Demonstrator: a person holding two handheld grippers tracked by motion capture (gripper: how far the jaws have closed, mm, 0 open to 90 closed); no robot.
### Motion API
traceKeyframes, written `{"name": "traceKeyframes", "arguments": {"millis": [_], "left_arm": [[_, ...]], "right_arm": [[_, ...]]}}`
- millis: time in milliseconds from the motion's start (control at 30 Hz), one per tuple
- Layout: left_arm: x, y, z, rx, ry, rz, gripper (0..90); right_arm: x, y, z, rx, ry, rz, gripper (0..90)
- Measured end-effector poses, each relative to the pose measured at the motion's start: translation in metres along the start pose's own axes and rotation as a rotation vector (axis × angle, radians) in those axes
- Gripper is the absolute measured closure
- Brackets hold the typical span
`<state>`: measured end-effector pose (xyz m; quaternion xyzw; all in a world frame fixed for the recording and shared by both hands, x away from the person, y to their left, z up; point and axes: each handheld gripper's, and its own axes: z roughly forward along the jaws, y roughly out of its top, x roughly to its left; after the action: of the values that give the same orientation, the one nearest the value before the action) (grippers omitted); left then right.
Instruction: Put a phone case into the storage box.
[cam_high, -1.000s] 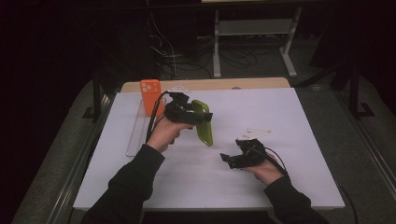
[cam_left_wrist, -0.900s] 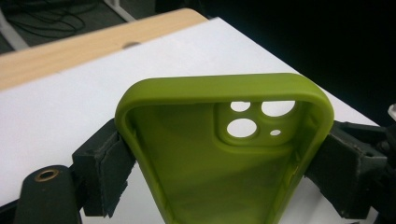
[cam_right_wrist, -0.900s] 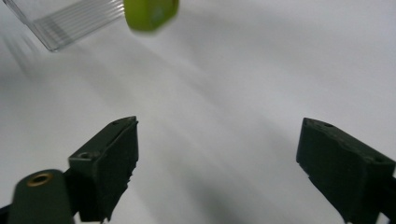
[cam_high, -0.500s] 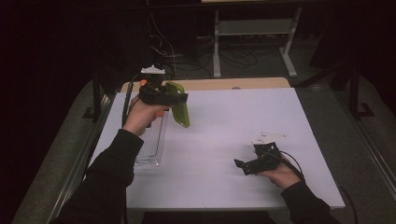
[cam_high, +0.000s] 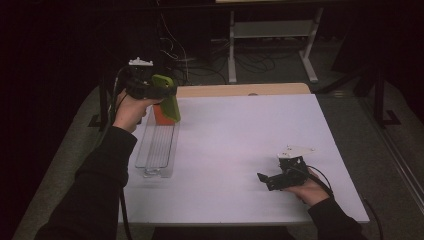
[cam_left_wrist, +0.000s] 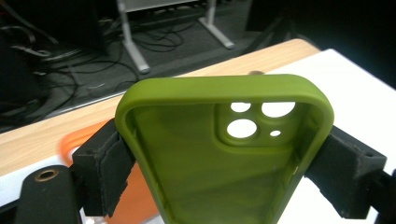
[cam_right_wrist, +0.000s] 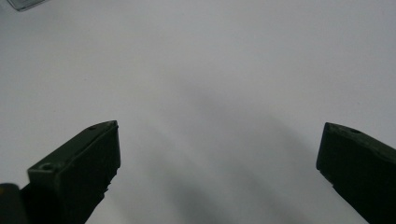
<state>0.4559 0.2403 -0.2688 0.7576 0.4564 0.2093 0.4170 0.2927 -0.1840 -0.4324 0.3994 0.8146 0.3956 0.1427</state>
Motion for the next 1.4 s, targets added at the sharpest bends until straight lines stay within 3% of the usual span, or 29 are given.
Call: {"name": "traceKeyframes", "arguments": {"millis": [333,533,933,1067,1400], "left_arm": [[0.01,-0.011,0.018,0.041,0.132,-0.017,14.7],[0.015,-0.023,0.032,0.076,0.178,-0.034,14.6],[0.018,-0.042,0.056,0.135,0.251,-0.034,14.5],[0.02,-0.046,0.061,0.131,0.264,-0.059,14.3],[0.025,-0.052,0.067,0.115,0.296,-0.069,13.8]], "right_arm": [[0.001,0.0,0.0,0.0,-0.002,0.006,0.0],[0.001,0.0,0.0,0.0,-0.004,0.009,0.0],[0.002,0.001,-0.001,0.0,0.003,0.004,0.0],[0.002,0.001,-0.001,-0.004,0.003,0.0,0.0],[0.002,0.001,-0.001,0.0,0.009,0.004,0.0]]}}
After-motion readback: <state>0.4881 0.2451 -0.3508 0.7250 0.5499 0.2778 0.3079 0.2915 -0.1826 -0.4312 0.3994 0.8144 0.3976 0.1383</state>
